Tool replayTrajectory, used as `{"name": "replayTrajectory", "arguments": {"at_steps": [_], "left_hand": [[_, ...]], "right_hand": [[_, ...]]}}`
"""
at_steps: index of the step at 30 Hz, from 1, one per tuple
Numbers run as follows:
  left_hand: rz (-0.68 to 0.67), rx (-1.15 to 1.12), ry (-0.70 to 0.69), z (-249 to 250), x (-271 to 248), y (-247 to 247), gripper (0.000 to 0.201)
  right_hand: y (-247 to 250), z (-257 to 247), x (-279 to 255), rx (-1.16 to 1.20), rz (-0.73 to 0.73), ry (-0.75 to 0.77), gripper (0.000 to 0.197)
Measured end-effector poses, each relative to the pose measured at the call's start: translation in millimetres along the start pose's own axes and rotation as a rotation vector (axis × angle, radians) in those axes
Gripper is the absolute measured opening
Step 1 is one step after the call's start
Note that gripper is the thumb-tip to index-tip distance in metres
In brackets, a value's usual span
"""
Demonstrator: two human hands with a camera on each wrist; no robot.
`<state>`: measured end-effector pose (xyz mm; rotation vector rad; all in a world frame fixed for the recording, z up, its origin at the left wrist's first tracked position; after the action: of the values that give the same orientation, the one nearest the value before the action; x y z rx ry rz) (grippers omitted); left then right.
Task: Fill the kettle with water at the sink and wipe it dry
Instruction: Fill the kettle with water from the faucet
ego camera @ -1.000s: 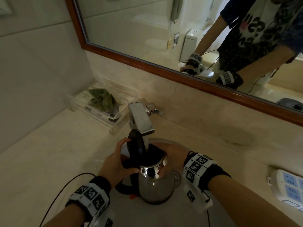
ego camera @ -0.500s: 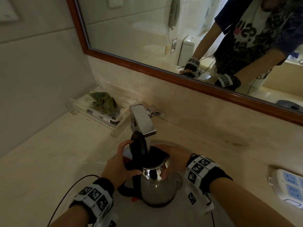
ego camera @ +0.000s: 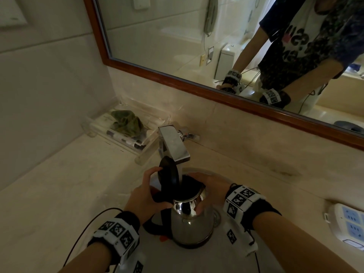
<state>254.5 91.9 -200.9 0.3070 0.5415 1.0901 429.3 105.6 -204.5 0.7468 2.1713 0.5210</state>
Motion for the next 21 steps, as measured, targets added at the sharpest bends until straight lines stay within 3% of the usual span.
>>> {"name": "replayTrajectory", "arguments": {"at_steps": [21], "left_hand": [[-0.01,0.001,0.003,-2.5,2.7,-0.7,0.096]], "right_hand": [[1.8,4.5,0.9,-0.001,0.019,-0.008,0.102]]}}
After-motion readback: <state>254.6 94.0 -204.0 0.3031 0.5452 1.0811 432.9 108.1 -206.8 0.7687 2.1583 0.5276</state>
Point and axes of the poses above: each hand's wrist, its own x-axis towards the middle knuckle, its own y-axis out of the back of the hand, z = x × y, the point moved 8 cm from there along x, towards the middle knuckle, and after that the axes turned 13 degrees about -z, right-handed, at the moved point
